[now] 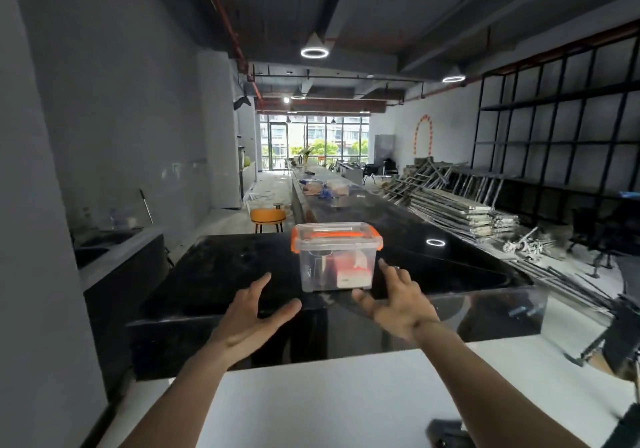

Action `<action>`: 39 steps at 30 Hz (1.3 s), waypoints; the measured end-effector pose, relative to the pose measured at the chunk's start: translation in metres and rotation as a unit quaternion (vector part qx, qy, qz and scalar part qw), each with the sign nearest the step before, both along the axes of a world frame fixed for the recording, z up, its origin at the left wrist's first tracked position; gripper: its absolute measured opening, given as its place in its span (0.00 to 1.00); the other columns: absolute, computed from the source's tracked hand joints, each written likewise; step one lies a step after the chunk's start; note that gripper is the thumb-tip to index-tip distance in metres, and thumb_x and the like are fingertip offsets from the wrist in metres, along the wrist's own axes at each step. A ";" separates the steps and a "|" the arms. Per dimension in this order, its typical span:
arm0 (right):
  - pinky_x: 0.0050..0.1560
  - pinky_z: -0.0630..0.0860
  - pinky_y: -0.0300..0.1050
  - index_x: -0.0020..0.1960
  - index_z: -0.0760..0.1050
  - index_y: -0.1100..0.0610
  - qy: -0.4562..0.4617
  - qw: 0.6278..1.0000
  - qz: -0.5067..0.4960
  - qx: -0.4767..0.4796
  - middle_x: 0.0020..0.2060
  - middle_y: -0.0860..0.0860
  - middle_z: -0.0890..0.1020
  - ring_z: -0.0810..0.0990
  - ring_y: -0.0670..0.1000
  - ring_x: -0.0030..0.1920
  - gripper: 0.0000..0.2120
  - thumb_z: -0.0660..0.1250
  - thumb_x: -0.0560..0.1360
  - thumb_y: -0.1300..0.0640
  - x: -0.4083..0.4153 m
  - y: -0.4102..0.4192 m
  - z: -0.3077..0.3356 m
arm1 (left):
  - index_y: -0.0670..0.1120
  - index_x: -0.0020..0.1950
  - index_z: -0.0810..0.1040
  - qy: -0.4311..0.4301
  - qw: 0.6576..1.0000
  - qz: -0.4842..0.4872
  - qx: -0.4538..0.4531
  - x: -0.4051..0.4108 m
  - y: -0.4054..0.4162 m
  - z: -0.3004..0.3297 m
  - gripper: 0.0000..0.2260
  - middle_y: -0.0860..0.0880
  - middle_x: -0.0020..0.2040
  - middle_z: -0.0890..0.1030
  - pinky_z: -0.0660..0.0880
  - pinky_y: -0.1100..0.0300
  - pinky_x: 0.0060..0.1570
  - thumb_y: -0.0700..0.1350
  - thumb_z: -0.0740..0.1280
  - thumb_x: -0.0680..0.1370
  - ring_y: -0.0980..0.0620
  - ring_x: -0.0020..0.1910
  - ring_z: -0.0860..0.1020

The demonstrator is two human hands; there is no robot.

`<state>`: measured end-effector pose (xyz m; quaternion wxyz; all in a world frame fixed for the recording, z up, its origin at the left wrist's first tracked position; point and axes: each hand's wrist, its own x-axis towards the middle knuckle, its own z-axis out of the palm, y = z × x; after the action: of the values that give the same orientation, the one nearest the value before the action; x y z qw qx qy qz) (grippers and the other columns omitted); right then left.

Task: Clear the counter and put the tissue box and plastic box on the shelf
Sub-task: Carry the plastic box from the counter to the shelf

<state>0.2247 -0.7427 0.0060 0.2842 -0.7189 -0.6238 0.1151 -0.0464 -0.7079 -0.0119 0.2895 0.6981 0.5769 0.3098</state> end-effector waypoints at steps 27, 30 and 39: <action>0.56 0.83 0.63 0.80 0.61 0.45 0.420 0.906 -0.039 -0.044 0.59 0.54 0.83 0.86 0.58 0.52 0.34 0.70 0.78 0.40 0.054 0.227 0.006 | 0.60 0.75 0.65 -0.384 0.907 0.108 -0.135 0.101 0.215 0.018 0.32 0.49 0.62 0.79 0.75 0.47 0.58 0.48 0.72 0.73 0.48 0.57 0.79; 0.57 0.83 0.63 0.79 0.62 0.43 0.421 0.906 -0.040 -0.032 0.60 0.54 0.83 0.86 0.59 0.53 0.35 0.70 0.76 0.39 0.046 0.226 0.007 | 0.59 0.75 0.66 -0.394 0.901 0.132 -0.121 0.100 0.208 0.021 0.31 0.49 0.60 0.80 0.75 0.49 0.52 0.45 0.72 0.73 0.48 0.55 0.79; 0.61 0.81 0.64 0.77 0.66 0.44 0.425 0.902 0.050 -0.047 0.60 0.53 0.83 0.85 0.57 0.54 0.33 0.75 0.75 0.45 -0.031 0.211 0.013 | 0.57 0.75 0.67 -0.403 0.890 0.206 -0.057 0.023 0.153 0.037 0.32 0.53 0.56 0.81 0.74 0.55 0.41 0.42 0.72 0.73 0.52 0.50 0.81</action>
<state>0.1939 -0.5316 0.0195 0.4819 -0.5824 -0.4723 0.4533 -0.0233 -0.5551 0.0247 0.4663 0.3611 0.5578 0.5840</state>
